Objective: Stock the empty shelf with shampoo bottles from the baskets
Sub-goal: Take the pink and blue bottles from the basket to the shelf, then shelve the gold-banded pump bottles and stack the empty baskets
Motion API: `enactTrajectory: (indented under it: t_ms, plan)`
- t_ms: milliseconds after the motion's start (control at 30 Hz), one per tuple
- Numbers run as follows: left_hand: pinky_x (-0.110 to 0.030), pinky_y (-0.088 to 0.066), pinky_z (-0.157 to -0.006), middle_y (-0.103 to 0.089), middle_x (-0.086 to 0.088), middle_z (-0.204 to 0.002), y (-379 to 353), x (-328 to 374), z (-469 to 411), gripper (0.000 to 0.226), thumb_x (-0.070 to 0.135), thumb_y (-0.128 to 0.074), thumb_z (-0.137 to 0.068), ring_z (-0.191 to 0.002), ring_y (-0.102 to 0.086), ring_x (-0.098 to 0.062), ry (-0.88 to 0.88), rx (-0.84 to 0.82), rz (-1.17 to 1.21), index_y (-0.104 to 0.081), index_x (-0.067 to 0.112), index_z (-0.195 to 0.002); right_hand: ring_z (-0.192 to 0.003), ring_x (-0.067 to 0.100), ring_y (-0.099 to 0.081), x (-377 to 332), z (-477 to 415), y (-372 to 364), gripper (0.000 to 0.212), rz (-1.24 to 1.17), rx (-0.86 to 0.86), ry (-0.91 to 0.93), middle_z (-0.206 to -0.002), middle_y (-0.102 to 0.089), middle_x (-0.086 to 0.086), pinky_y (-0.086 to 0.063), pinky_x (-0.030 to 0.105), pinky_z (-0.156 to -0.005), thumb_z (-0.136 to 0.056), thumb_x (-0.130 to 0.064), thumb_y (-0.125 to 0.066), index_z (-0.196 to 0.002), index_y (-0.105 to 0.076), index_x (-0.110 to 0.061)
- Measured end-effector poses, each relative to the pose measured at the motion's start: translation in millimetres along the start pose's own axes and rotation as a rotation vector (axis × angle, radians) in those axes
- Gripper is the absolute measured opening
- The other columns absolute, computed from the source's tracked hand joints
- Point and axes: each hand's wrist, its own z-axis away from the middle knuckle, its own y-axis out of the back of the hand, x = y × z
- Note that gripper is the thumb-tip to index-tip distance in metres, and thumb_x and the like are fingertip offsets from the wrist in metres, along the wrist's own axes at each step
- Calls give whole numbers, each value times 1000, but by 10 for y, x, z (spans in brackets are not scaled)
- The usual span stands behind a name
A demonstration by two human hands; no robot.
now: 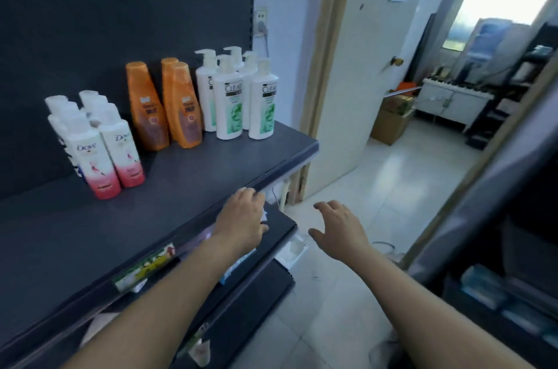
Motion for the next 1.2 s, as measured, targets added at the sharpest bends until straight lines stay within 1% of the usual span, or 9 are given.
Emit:
enactTrajectory:
  t_ms: [133, 300, 433, 533, 633, 767, 867, 1033, 1200]
  plan:
    - [-32, -27, -111, -41, -10, -142, -296, 683, 29, 64, 35, -62, -89, -134, -34, -26, -148, -76, -72, -35, 9, -141, -129, 27, -43, 711, 517, -26, 56, 33, -22, -156, -140, -46, 6, -40, 37, -102, -94, -39, -55, -144, -38, -19]
    - [-32, -35, -101, -49, -7, -128, -646, 1348, 144, 48, 33, -66, -86, -121, -44, -24, -327, -151, -64, -46, 13, -124, -128, 29, -44, 1369, 1241, -113, 55, 58, -59, -372, -139, -46, 7, -41, 41, -103, -92, -40, -57, -140, -41, -18]
    - [-30, -37, -98, -47, -5, -132, -842, 1837, 249, 53, 33, -64, -88, -124, -41, -23, -451, -194, -23, -43, 13, -132, -125, 29, -45, 1709, 1818, -158, 52, 50, -73, -538, -135, -47, 7, -42, 41, -100, -91, -39, -58, -136, -43, -18]
    - [-30, -37, -97, -49, -5, -127, -965, 2159, 331, 46, 32, -64, -88, -121, -44, -23, -590, -232, 7, -46, 12, -125, -123, 28, -45, 1844, 2231, -203, 51, 31, -67, -658, -134, -47, 7, -42, 40, -99, -91, -39, -59, -135, -44, -18]
    - [-30, -38, -92, -51, -5, -122, -1029, 2452, 469, 43, 33, -64, -87, -117, -47, -24, -725, -251, 4, -48, 13, -122, -125, 28, -45, 1904, 2641, -266, 54, 6, -56, -784, -135, -47, 7, -42, 39, -99, -90, -40, -60, -137, -43, -18]
    - [-35, -37, -103, -47, -8, -131, -1122, 2805, 757, 50, 30, -61, -89, -126, -41, -27, -900, -304, 20, -43, 11, -132, -128, 29, -43, 1849, 3222, -356, 60, -17, -52, -965, -137, -45, 9, -41, 39, -102, -90, -40, -61, -142, -40, -18]
    - [-34, -35, -104, -44, -6, -134, -1210, 3030, 1006, 55, 33, -60, -89, -129, -38, -25, -1024, -345, 21, -40, 12, -136, -129, 29, -43, 1742, 3683, -469, 55, -41, -28, -1091, -136, -47, 8, -42, 38, -102, -90, -38, -59, -138, -43, -17]
    - [-34, -32, -108, -43, -8, -139, -1341, 3360, 1513, 66, 37, -61, -90, -132, -36, -25, -1206, -392, 18, -33, 12, -144, -129, 29, -42, 1518, 4431, -665, 56, -98, -69, -1291, -140, -45, 9, -41, 40, -102, -92, -39, -57, -141, -40, -16]
    - [-36, -35, -106, -44, -8, -137, -1419, 3694, 2070, 59, 26, -59, -90, -130, -37, -26, -1373, -457, 29, -37, 11, -142, -128, 29, -46, 1285, 5135, -856, 56, -163, -53, -1466, -138, -47, 10, -43, 38, -100, -91, -37, -60, -140, -42, -15]
